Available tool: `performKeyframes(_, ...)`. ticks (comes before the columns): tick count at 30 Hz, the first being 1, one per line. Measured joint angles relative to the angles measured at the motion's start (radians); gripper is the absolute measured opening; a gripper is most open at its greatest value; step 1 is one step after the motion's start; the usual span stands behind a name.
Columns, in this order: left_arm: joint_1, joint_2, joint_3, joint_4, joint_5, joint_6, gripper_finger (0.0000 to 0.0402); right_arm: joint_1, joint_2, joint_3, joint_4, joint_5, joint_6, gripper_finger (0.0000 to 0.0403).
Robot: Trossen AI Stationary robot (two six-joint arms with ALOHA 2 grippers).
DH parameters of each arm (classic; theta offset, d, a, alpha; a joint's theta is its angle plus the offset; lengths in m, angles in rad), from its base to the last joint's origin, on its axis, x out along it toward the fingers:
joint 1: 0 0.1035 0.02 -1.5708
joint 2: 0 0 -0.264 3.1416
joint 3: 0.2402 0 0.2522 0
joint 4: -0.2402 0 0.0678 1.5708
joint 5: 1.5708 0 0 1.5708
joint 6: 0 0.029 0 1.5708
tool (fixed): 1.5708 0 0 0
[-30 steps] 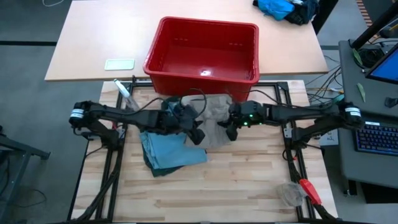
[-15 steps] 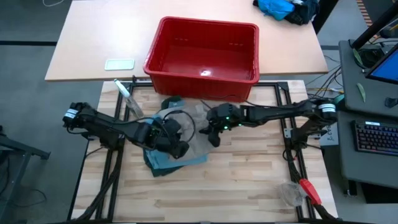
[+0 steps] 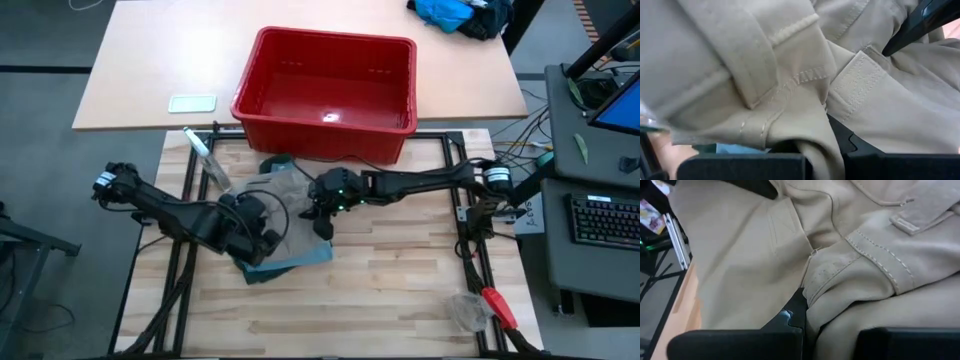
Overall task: Fold Laundry from Bin
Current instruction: Stack the light brown shorts on top of the blue jeans
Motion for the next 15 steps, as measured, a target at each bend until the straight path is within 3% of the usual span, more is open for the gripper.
performKeyframes(8, -0.04, 0.002, -0.144, 0.019, 0.072, -0.179, 0.0003, 0.0, 0.092, 0.024, 0.003, -0.035, 0.01, 0.0022)
performKeyframes(15, -0.04, 0.002, -0.299, 0.179, 0.101, -0.236, 0.0003, 0.0, 0.118, 0.024, 0.001, -0.035, 0.008, 0.0022)
